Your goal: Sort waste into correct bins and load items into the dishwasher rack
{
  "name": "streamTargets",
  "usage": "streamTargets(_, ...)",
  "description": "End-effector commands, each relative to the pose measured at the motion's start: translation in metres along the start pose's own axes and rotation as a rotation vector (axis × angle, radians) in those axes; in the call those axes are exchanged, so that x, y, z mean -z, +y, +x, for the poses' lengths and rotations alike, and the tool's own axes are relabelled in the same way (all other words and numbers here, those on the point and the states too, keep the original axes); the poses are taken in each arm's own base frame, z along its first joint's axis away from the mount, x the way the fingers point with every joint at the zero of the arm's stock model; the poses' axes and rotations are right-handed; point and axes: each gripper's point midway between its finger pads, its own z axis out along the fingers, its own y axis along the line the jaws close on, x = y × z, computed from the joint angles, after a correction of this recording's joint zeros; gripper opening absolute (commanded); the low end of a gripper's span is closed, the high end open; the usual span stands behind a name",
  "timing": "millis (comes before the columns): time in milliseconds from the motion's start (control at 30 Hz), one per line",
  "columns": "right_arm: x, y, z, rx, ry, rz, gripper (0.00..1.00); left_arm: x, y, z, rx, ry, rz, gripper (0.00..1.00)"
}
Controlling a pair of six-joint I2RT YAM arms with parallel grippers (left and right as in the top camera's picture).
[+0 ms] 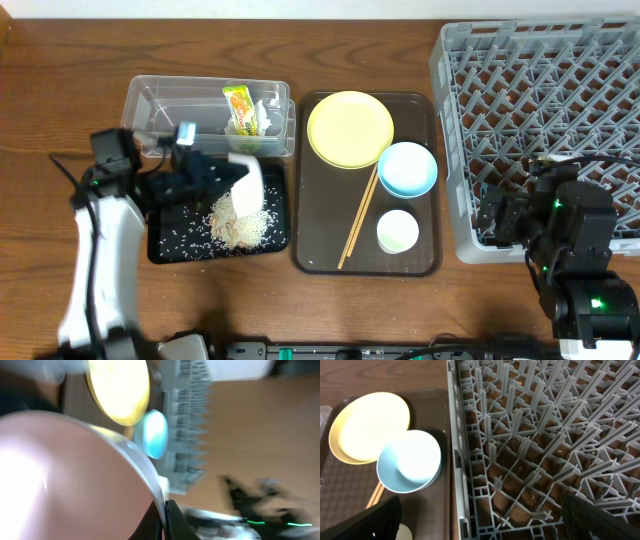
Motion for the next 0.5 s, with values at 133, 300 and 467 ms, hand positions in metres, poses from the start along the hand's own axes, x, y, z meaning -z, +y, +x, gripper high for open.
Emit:
streamTargets(133,0.005,0.008,-0.006,0.022,-0.016,-0.025,0.99,-0.032,-0.015,-0.011,-0.444,-0.159,-0.408,0.06)
streamTargets(300,0.005,0.008,-0.006,0.022,-0.016,-0.025,0.99,-0.082,-0.023,0.01,-0.6,-0.1,-0.47,0.06)
streamTargets(467,0.005,0.008,-0.006,0.022,-0.016,-0.025,0.99,-0.137,-0.007,0.052,-0.68,0.056,-0.51,0.06)
